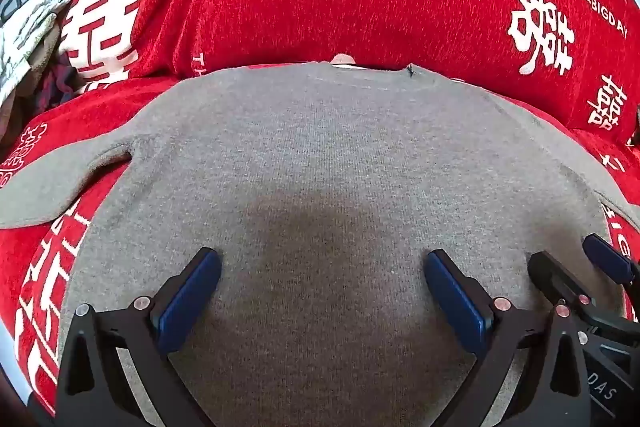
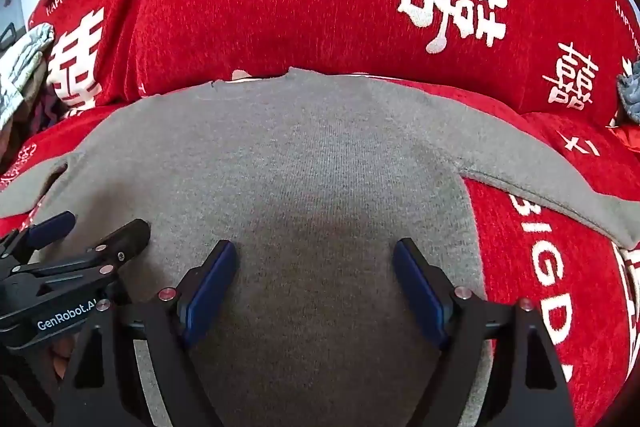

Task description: Fold small clothes

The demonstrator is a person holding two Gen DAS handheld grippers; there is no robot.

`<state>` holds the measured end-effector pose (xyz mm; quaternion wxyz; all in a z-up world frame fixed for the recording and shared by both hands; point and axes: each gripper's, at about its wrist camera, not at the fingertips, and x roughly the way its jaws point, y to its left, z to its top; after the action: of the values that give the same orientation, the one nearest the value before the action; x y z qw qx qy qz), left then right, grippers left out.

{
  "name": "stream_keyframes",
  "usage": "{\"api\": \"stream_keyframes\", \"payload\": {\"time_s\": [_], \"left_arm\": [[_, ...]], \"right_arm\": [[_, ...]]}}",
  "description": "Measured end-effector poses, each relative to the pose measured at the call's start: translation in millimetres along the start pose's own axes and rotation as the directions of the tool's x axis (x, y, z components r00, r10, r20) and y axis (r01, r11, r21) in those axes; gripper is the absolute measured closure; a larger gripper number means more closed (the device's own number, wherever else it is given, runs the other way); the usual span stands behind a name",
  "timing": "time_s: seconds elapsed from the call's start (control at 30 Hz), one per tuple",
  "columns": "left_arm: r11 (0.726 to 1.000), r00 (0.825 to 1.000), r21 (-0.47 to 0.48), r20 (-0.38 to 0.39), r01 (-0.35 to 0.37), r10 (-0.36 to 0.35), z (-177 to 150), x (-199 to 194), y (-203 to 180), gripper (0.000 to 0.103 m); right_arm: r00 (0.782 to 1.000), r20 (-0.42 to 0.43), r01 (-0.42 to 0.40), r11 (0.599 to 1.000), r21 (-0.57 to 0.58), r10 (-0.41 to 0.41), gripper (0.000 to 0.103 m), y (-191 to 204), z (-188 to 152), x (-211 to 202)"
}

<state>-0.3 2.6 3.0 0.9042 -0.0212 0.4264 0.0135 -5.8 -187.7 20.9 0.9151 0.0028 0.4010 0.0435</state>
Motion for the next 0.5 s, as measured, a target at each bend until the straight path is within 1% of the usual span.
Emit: {"api": "stream_keyframes", "payload": {"time_s": [0.33,0.5], "left_arm": [[1.0,1.0,0.003,0.001,-0.014,0.014,0.3,-0.3,-2.7,0.001],[1.0,1.0,0.003,-0.019,-0.013,0.013,2.9,1.3,-2.1,0.001]], "right_arm": [[1.0,0.007,0.006,1.0,-0.008,-0.006,0.02,0.7,-2.7,-0.5],[1.0,-0.004,0.022,1.0,-0.016,-0.022,0.02,2.2,-2.1,0.1]]}}
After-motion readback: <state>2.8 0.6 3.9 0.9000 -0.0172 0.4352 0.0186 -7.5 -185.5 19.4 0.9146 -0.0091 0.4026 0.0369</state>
